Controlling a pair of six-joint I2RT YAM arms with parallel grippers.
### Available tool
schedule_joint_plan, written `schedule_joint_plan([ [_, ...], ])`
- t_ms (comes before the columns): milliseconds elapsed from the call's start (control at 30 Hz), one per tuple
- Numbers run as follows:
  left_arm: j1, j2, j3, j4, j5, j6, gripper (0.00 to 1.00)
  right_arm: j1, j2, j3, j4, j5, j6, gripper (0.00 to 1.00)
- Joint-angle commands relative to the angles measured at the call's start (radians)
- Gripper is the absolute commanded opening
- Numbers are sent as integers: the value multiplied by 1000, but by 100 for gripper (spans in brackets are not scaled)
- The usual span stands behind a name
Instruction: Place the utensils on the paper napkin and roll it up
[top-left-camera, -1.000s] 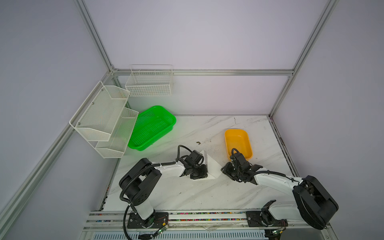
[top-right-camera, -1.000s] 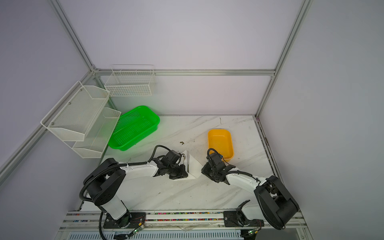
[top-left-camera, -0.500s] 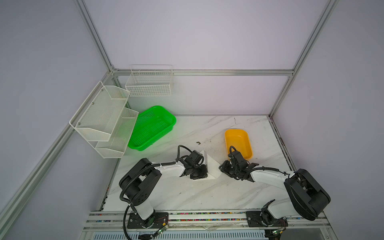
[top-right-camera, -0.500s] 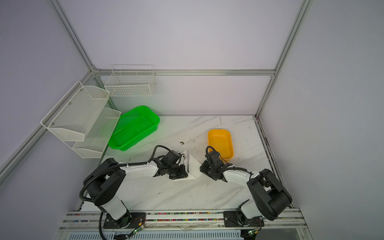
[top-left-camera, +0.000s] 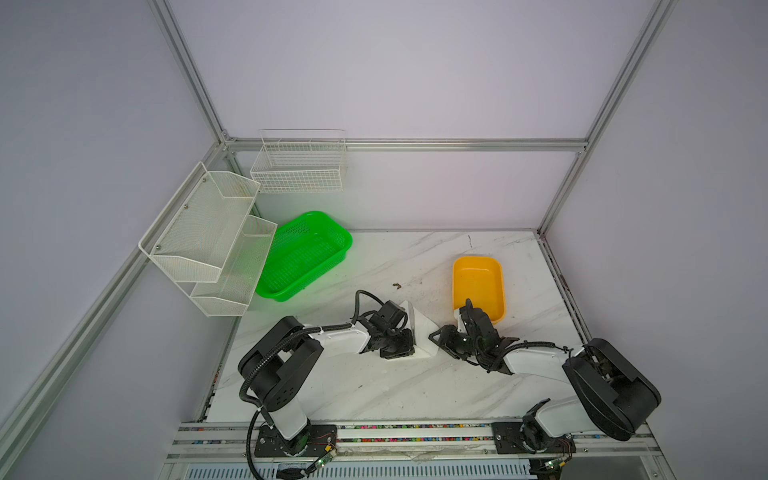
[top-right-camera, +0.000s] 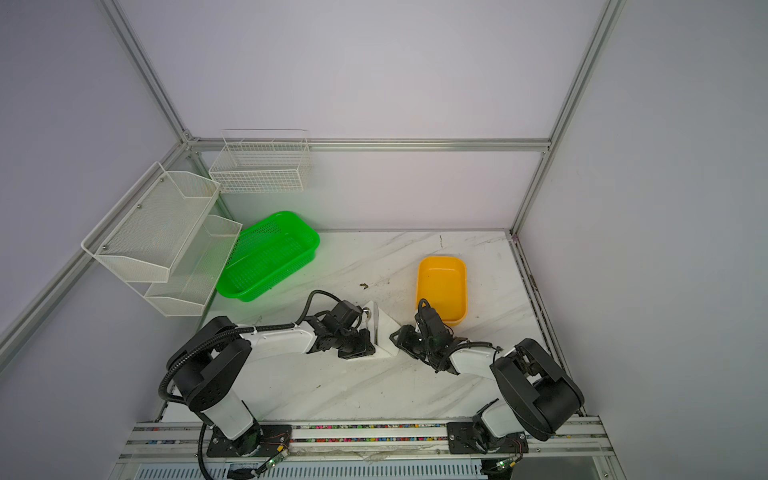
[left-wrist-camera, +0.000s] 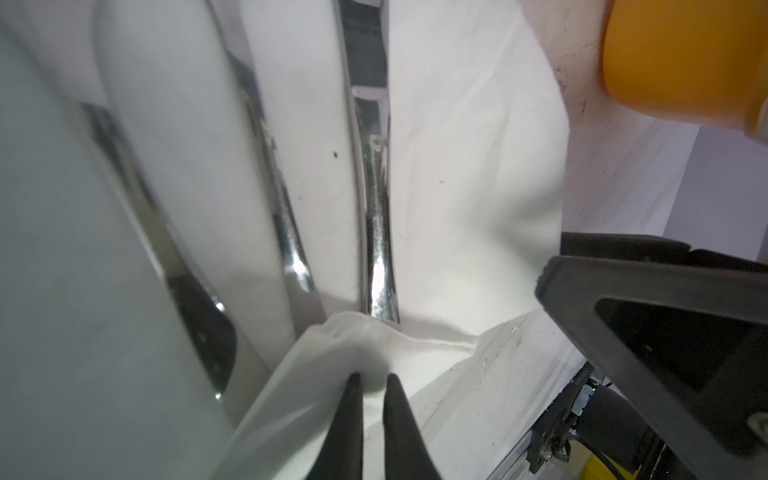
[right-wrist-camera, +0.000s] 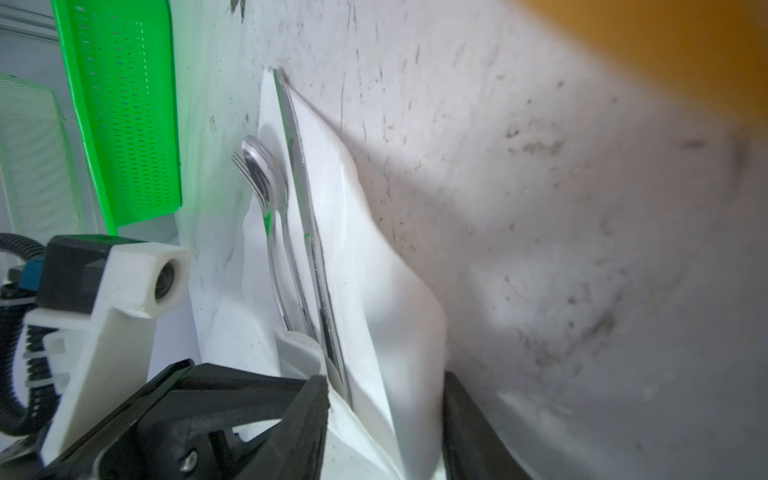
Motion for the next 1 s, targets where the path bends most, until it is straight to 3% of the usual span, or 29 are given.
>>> schedule_joint_plan([
  [0, -2, -13, 61, 9, -6, 27, 13, 17, 6, -49, 114, -48, 98, 47],
  [400, -2, -14, 63, 11, -2, 25, 13, 95, -8, -114, 266, 49, 303, 48],
  [667, -2, -18, 65, 12, 2, 24, 13, 90, -12, -54, 152, 133, 188, 45],
  [967, -4, -57, 70, 54, 38, 55, 11, 87, 22, -6, 85, 141, 130, 27],
])
